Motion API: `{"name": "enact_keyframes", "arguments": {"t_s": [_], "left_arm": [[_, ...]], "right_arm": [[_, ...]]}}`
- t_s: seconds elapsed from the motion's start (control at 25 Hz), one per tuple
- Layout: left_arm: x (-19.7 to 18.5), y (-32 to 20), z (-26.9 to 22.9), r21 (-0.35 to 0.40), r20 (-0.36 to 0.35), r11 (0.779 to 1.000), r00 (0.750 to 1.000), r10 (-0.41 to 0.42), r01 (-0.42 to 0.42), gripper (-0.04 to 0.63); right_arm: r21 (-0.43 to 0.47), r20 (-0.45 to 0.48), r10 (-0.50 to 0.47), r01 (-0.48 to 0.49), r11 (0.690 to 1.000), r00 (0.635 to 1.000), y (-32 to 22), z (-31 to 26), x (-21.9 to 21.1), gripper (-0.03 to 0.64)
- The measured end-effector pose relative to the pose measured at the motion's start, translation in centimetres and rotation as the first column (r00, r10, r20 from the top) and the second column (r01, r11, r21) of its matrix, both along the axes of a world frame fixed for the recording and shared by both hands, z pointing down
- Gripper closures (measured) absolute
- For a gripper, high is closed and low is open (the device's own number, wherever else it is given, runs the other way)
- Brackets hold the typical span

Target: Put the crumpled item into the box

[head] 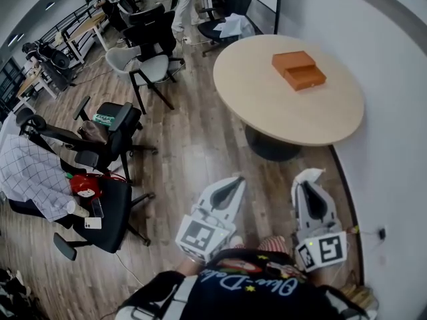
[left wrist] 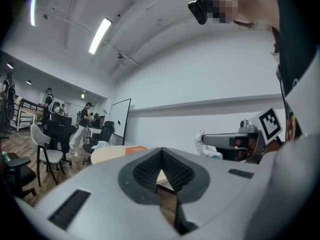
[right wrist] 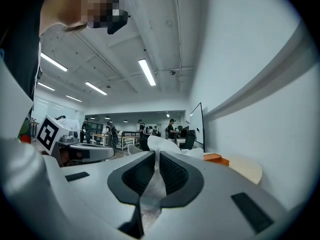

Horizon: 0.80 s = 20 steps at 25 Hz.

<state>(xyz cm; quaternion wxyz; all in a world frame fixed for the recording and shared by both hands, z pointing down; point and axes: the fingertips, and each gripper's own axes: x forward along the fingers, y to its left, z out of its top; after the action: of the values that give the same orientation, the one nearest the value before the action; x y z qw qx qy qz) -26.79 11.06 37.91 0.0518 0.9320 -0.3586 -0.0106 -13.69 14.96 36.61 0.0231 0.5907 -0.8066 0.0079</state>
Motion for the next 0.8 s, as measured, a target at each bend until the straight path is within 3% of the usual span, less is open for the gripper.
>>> {"name": "enact_keyframes", "arguments": {"t_s": [0.12, 0.56, 0.8], "left_arm": [[0.1, -0.5, 0.1, -0.006, 0.002, 1.000, 1.000, 0.012, -0.012, 0.603], [2.0, -3.4, -0.1, 0.006, 0.037, 1.000, 0.999, -0.010, 0.010, 0.603], [4.8, -5.2, -0.4, -0.040, -0.001, 0.999, 1.000, -0.012, 0.012, 0.603]], "right_arm": [[-0.010, -0.039, 0.009, -0.010, 1.000, 0.999, -0.4, 0.6, 0.5, 0.591], [-0.004, -0.002, -0.027, 0.027, 1.000, 1.000, -4.0, 0.6, 2.2, 0.591], [0.008, 0.031, -0.042, 0.041, 0.999, 0.999, -6.1, 0.5, 5.1, 0.591]]}}
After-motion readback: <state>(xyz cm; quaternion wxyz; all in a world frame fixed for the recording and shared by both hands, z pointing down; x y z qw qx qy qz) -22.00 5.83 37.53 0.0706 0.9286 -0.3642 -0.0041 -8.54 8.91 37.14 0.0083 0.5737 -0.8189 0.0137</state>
